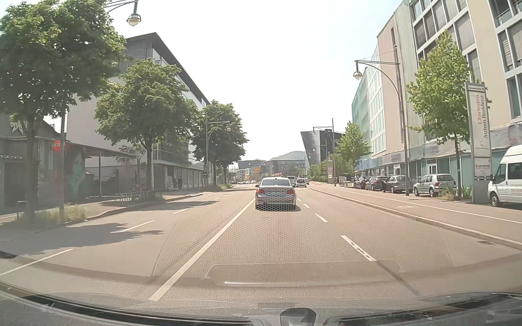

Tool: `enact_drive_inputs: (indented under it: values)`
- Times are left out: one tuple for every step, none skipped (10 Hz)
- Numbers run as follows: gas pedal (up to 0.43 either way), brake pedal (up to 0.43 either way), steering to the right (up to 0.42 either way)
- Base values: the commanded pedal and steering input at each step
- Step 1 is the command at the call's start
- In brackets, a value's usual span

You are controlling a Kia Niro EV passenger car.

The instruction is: Follow the waypoints while adhering to traffic rules and regulations

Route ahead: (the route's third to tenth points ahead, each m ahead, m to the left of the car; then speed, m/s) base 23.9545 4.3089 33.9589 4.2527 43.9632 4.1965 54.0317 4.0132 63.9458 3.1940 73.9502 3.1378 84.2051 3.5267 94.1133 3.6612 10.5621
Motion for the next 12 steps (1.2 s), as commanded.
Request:
enact_drive_inputs:
  values:
    - [0.039,0.000,-0.002]
    - [0.039,0.000,-0.001]
    - [0.039,0.000,0.001]
    - [0.039,0.000,0.001]
    - [0.039,0.000,0.001]
    - [0.020,0.000,0.001]
    - [0.020,0.000,0.002]
    - [0.020,0.000,0.002]
    - [0.020,0.000,0.002]
    - [0.000,0.000,0.002]
    - [0.000,0.000,0.003]
    - [0.000,0.000,0.002]
